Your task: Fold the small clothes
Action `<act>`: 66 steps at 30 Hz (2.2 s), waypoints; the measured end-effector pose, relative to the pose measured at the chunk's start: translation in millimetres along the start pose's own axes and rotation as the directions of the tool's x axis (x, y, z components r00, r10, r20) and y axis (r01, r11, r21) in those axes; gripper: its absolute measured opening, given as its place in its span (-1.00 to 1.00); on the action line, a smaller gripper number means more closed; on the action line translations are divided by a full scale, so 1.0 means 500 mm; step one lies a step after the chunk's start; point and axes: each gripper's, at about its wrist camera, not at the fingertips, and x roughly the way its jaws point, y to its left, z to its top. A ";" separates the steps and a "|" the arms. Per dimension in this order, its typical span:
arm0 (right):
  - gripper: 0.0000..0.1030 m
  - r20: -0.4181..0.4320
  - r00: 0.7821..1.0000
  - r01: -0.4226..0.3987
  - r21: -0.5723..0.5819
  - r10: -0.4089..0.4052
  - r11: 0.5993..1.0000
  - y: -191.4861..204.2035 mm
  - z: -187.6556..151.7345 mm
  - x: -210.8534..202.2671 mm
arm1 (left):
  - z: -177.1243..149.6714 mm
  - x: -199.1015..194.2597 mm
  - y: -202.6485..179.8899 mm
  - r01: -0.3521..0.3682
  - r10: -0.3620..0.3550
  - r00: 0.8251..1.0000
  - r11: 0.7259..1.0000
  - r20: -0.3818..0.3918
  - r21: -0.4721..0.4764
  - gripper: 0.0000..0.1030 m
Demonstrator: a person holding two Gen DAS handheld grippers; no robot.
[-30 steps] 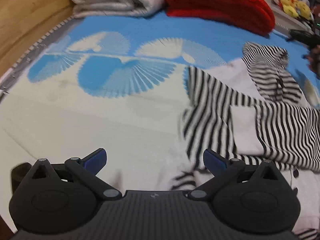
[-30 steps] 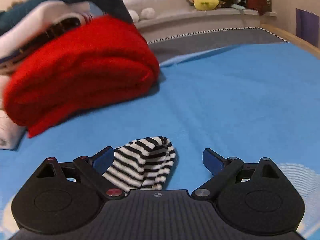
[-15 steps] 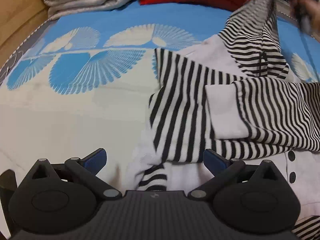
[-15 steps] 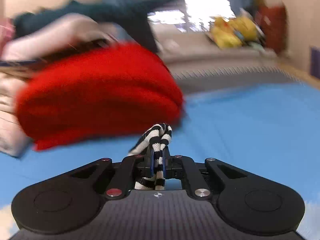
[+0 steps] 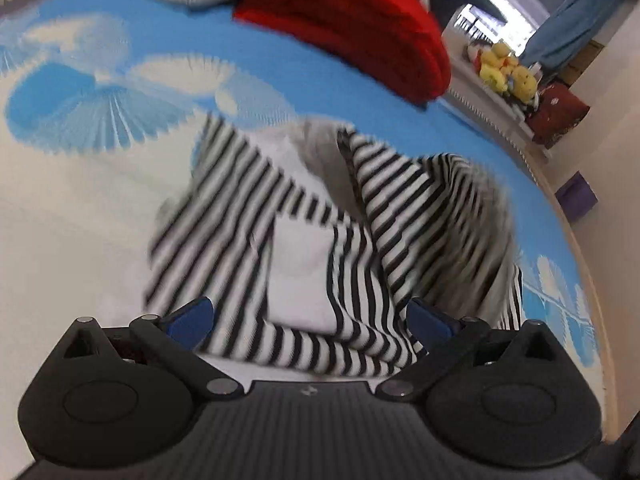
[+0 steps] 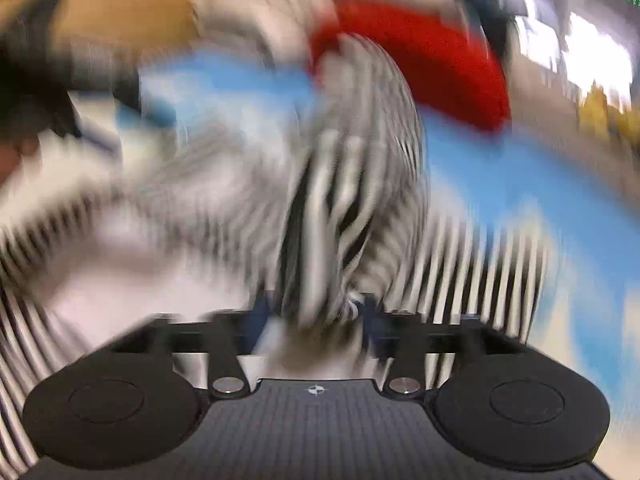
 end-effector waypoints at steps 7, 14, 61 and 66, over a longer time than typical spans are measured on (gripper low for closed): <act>0.62 0.242 0.970 -0.011 0.114 -0.017 0.993 -0.074 0.120 -0.094 | 0.067 0.070 -0.045 0.032 -0.032 0.999 0.999 -0.011 -0.003 0.99; 0.55 -0.060 0.996 0.075 0.239 -0.062 0.968 -0.150 0.170 0.097 | 0.128 0.147 -0.097 0.225 -0.230 0.966 0.973 -0.118 -0.055 0.99; 0.62 0.053 0.993 0.106 0.021 -0.107 0.994 0.027 -0.012 -0.008 | -0.160 -0.018 -0.058 -0.191 0.195 0.980 0.891 0.033 0.412 0.99; 0.81 0.132 0.991 -0.005 0.263 -0.030 0.965 -0.025 -0.085 -0.245 | -0.235 -0.142 0.041 -0.199 0.189 0.980 0.939 0.062 0.281 0.99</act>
